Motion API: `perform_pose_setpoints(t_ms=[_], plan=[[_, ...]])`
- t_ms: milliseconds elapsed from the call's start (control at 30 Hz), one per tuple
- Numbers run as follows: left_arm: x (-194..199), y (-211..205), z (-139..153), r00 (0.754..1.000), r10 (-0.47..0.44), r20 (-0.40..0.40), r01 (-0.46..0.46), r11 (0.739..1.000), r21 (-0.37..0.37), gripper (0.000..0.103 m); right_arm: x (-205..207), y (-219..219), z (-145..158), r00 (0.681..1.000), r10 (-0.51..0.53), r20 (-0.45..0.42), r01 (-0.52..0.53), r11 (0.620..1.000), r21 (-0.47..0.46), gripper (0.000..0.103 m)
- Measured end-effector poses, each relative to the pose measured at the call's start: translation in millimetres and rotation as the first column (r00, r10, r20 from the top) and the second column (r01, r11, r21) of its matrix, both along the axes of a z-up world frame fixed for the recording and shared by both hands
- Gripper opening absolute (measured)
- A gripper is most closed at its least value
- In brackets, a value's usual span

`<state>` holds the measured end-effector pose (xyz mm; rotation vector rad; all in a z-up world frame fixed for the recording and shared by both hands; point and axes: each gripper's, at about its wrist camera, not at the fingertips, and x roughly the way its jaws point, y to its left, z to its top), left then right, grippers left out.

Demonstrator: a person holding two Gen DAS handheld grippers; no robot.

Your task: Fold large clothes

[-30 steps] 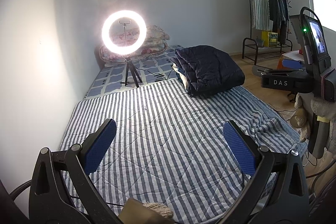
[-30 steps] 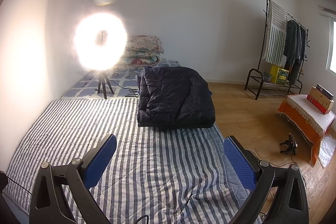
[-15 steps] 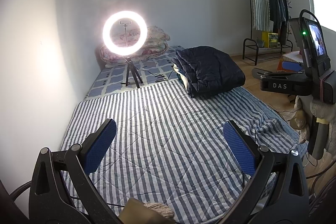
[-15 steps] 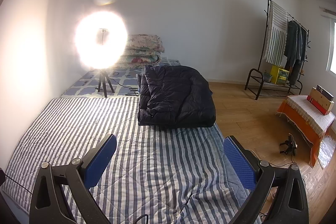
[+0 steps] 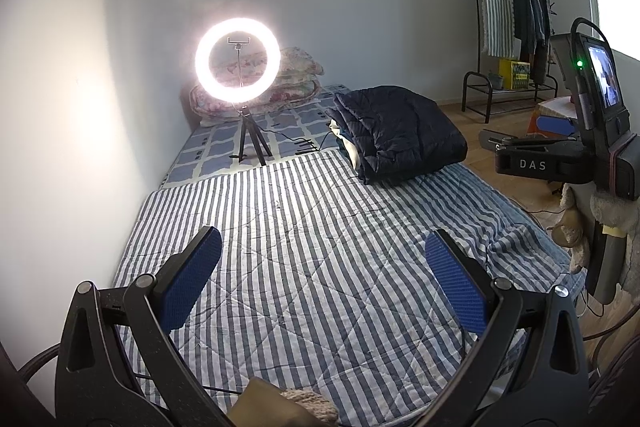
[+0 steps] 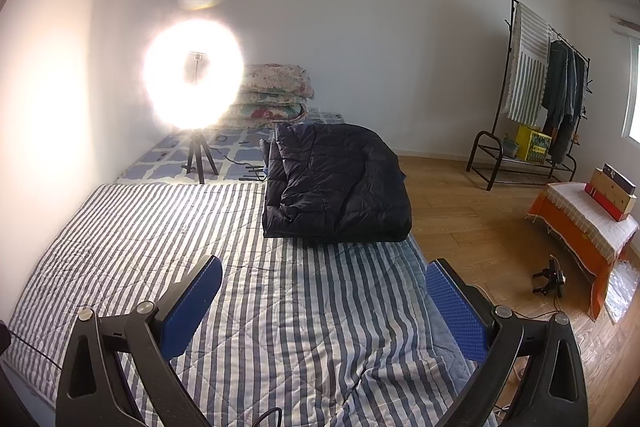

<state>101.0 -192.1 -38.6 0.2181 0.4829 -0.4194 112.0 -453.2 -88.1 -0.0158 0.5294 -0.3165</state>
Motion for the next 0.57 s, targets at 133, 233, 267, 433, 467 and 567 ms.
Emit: perform_pose_setpoints(t_ms=[133,233,267,433,467,567], plan=[[0.1,-0.3,-1.3,1.000,0.002,0.000,-0.002,1.000,-0.001,0.103,0.4,1.4,-0.9,1.000,0.005,-0.003,-0.005,1.000,-0.004,0.103],[0.0,-0.2,-1.2,1.000,0.003,0.000,-0.003,1.000,0.000,0.103,0.6,1.1,-1.6,1.000,0.004,-0.005,-0.004,1.000,-0.005,0.103],[-0.2,0.0,-0.9,1.000,0.004,0.003,-0.004,1.000,0.000,0.103,0.6,0.7,-1.8,1.000,0.004,-0.006,-0.004,1.000,-0.004,0.103],[-2.6,0.1,-2.2,1.000,0.010,0.008,-0.010,1.000,-0.005,0.103,1.4,-1.4,-2.1,1.000,0.001,-0.006,-0.001,1.000,0.003,0.103],[-3.0,0.5,-2.6,1.000,0.011,0.008,-0.011,1.000,-0.007,0.103,1.5,-1.8,-2.1,1.000,0.000,-0.006,0.000,1.000,0.004,0.103],[-3.9,0.8,-2.0,1.000,0.024,0.010,-0.024,1.000,-0.012,0.103,1.5,-2.0,-2.2,1.000,0.001,-0.007,-0.001,1.000,0.002,0.103]])
